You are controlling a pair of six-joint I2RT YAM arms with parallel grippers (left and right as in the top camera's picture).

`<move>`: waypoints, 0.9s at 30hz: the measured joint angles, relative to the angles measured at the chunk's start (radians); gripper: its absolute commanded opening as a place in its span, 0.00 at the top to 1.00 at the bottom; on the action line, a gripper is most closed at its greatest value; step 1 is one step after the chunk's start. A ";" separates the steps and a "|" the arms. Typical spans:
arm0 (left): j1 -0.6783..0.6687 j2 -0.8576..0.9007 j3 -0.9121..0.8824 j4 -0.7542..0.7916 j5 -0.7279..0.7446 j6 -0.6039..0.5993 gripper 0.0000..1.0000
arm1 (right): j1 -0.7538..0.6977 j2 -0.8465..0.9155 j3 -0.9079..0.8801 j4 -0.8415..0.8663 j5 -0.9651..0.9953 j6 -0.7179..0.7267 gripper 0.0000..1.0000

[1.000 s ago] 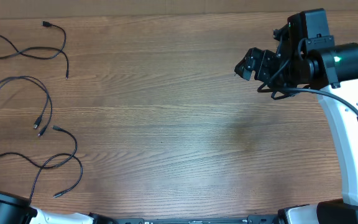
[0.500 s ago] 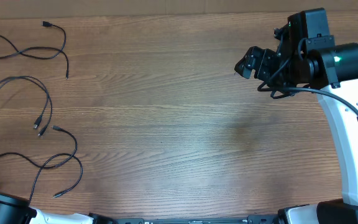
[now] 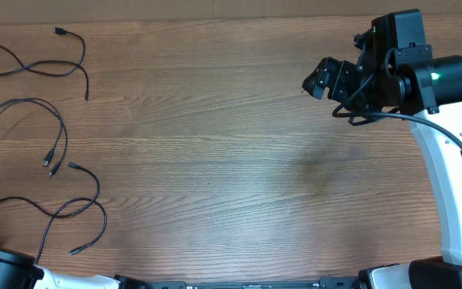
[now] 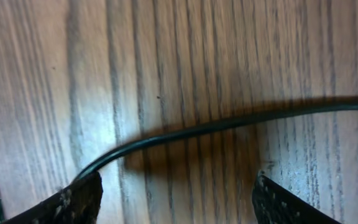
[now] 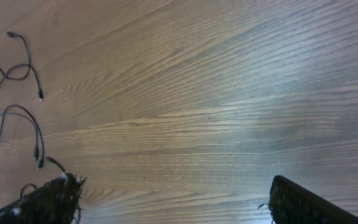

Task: Untangle cables

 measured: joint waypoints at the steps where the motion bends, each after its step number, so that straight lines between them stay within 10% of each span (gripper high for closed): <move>1: 0.000 0.003 0.000 0.003 0.003 0.002 0.22 | 0.000 0.000 0.000 0.001 0.000 0.000 0.04; 27: -0.018 0.017 0.169 -0.151 0.048 0.207 0.18 | 0.000 0.000 0.000 -0.002 0.000 0.000 0.04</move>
